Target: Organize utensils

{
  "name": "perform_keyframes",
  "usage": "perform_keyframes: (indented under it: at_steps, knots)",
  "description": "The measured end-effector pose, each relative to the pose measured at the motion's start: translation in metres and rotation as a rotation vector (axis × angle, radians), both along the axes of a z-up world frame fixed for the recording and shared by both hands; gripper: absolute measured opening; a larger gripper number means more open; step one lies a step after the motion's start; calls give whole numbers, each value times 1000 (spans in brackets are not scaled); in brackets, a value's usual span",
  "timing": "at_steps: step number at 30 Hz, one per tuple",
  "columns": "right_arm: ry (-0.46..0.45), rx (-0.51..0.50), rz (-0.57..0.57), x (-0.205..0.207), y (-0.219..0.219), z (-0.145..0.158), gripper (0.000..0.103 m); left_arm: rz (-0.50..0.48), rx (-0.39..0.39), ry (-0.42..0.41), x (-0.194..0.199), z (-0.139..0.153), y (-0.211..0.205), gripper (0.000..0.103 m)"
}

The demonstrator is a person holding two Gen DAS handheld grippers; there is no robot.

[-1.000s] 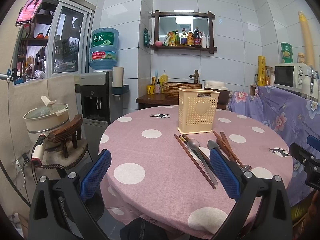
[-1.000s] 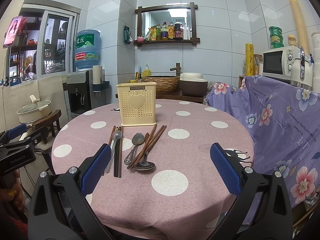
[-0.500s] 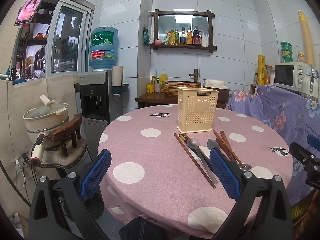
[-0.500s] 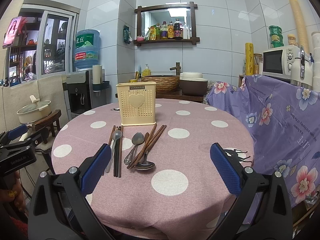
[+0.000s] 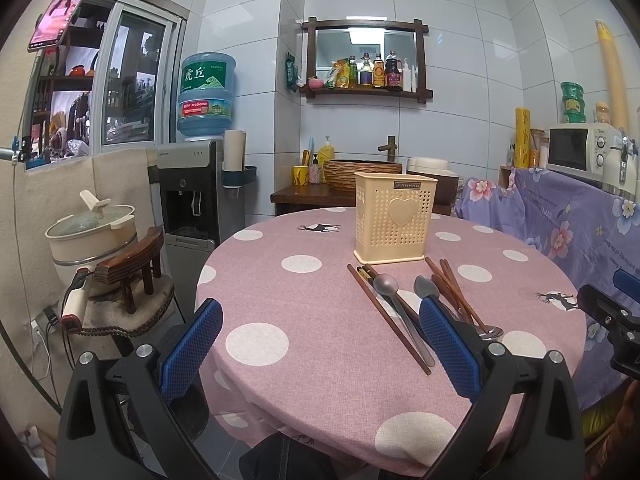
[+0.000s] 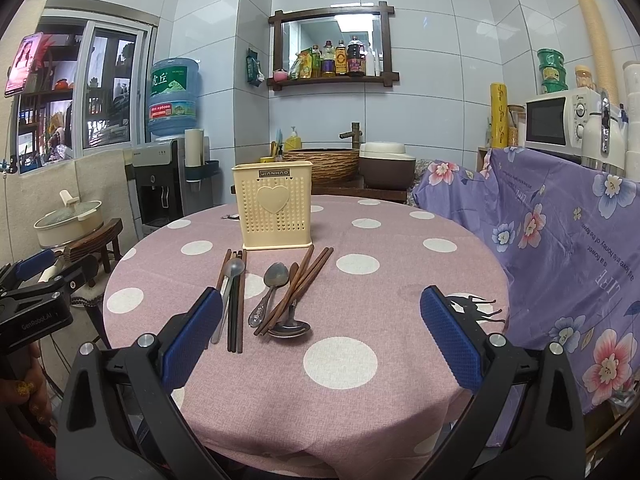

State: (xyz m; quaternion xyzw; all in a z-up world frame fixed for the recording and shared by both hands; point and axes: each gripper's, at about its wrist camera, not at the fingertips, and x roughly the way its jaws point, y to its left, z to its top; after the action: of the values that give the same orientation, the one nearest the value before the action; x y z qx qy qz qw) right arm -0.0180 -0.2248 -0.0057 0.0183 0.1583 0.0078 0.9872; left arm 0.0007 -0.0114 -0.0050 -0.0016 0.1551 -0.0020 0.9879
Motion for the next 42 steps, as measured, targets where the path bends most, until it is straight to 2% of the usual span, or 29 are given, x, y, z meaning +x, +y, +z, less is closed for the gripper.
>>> perform_keyframes:
  at_steps: [21,28,33,36,42]
  knots:
    - [17,5,-3,3,1,-6,98,4,4,28,5,-6,5,98]
    - [47,-4,-14,11,0,-14,98,6,15,60,14,-11,5,98]
    - [110,-10,-49,29,-11,-24,98,11,9,164,35,-21,6,98]
    - [157,-22,-66,45,-18,-30,98,-36,-21,244,53,-27,9,98]
    - [259,18,-22,90,-31,-33,98,-80,2,282,88,-20,9,98]
